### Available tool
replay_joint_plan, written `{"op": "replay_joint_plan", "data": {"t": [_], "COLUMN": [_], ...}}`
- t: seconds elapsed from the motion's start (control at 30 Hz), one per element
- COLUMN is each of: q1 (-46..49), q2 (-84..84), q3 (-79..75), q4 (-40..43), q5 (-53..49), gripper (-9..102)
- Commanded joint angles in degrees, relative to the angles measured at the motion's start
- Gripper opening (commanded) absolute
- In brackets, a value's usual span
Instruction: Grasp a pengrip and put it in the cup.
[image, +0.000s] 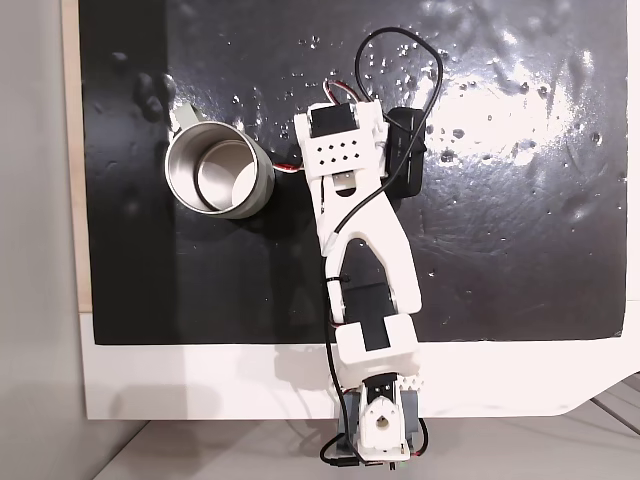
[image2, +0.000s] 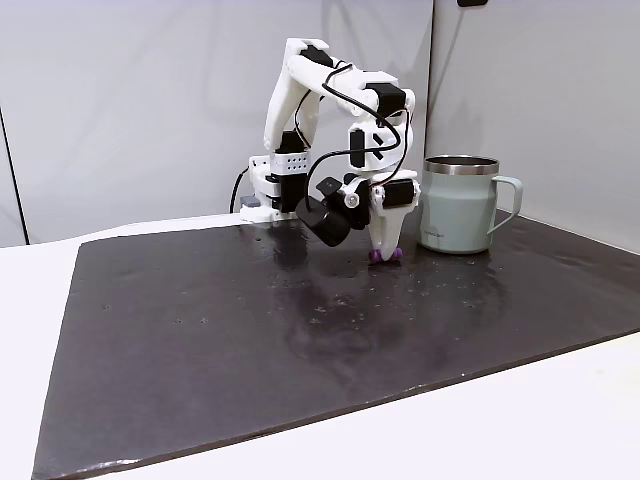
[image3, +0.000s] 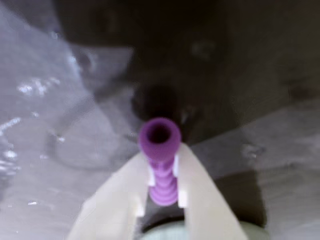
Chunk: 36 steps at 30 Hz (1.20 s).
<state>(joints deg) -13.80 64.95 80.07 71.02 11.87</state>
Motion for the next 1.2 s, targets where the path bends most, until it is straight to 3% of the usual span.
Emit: {"op": "replay_joint_plan", "data": {"t": [0.0, 0.47, 0.63, 1.17], "q1": [-0.4, 2.4, -3.5, -25.9], "q2": [9.0, 25.9, 24.4, 17.8], "q3": [-3.0, -27.7, -35.7, -34.5], "q4": [4.8, 21.6, 24.3, 25.4], "q5": [0.5, -2.1, -3.4, -9.8], "gripper": [0, 0, 0, 0]}}
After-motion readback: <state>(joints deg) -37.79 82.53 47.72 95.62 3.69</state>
